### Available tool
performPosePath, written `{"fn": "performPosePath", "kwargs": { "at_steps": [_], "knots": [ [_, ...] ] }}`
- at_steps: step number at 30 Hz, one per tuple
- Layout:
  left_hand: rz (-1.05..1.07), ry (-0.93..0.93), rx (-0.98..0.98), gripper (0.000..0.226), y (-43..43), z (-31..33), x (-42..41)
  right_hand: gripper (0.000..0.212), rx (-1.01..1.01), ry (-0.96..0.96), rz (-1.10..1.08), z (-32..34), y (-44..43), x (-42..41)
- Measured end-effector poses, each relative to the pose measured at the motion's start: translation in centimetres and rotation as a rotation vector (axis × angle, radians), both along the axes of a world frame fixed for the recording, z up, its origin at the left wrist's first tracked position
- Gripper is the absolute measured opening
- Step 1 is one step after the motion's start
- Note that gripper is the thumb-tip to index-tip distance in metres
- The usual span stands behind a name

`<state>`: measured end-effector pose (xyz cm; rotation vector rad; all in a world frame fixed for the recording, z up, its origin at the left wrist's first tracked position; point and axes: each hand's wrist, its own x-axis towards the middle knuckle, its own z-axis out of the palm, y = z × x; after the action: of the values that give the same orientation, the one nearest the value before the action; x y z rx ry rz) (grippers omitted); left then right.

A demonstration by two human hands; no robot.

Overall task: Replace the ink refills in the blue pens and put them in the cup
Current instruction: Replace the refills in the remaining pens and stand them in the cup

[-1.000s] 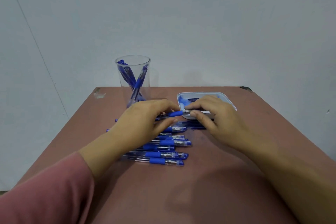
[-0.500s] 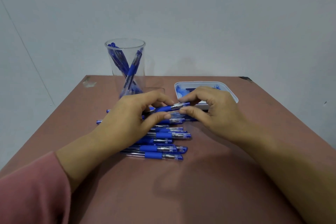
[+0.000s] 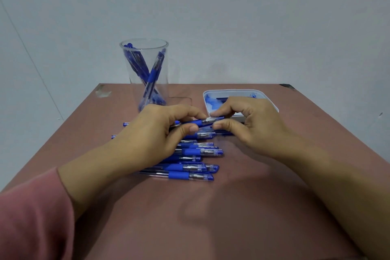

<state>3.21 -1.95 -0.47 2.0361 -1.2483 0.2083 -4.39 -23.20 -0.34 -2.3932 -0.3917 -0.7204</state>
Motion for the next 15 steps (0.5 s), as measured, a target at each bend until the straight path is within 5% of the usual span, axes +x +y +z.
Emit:
{"fn": "performPosePath", "kwargs": {
  "at_steps": [6,15],
  "knots": [
    [-0.026,0.082,-0.004,0.026,0.1,-0.1,0.0,0.011,0.003,-0.001,-0.038,0.8,-0.8,-0.9],
    [0.109,-0.067,0.105,0.020,1.3,0.6,1.1,0.009,-0.128,0.224,-0.098,1.8,-2.9,-1.7]
  ]
}}
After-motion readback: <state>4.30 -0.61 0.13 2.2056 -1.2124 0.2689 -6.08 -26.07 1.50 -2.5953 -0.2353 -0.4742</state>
